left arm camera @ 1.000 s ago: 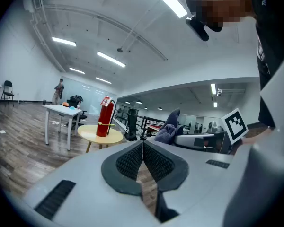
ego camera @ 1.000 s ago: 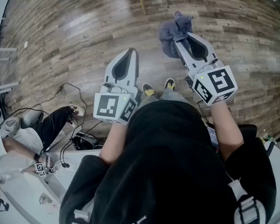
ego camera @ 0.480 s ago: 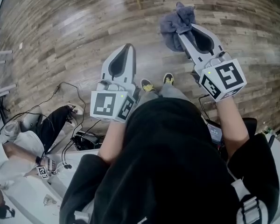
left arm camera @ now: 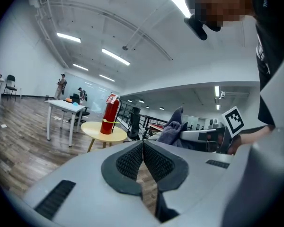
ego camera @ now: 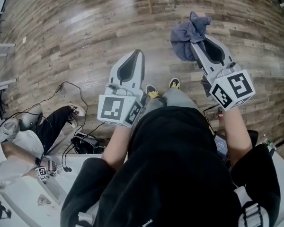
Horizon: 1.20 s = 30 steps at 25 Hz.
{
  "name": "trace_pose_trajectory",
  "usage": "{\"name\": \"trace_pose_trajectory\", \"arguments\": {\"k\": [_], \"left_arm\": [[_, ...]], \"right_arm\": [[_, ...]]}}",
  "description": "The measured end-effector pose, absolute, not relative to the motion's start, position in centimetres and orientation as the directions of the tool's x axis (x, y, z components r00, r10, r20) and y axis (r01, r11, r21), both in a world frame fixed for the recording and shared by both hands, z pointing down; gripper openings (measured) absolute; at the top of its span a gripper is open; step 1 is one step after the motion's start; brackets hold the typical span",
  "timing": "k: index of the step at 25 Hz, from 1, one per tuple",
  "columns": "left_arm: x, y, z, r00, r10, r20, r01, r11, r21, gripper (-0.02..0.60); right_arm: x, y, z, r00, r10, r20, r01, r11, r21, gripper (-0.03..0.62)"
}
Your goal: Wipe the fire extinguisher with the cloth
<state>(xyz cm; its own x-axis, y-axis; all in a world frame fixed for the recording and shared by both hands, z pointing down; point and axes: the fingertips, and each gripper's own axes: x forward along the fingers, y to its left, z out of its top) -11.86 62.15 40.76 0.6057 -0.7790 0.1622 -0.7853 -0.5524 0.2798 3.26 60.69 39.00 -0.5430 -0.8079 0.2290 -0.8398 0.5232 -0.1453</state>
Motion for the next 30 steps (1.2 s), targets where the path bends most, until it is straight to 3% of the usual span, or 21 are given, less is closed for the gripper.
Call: {"name": "trace_pose_trajectory", "arguments": {"k": [17, 22, 30], "left_arm": [[-2.4, 45.7, 41.4, 0.548, -0.802, 0.236, -0.836, -0.525, 0.156, 0.023], [-2.3, 42.1, 41.1, 0.53, -0.81, 0.253, -0.848, -0.512, 0.138, 0.025], [-3.8, 34.2, 42.4, 0.554, -0.798, 0.239, -0.833, -0.535, 0.144, 0.025]], "right_arm": [[12.6, 44.9, 43.5, -0.59, -0.776, 0.223, -0.804, 0.538, -0.254, 0.097], [12.4, 41.7, 43.5, -0.626, -0.759, 0.181, -0.766, 0.553, -0.328, 0.097], [10.5, 34.2, 45.0, -0.611, -0.758, 0.23, -0.785, 0.54, -0.305, 0.097]]}}
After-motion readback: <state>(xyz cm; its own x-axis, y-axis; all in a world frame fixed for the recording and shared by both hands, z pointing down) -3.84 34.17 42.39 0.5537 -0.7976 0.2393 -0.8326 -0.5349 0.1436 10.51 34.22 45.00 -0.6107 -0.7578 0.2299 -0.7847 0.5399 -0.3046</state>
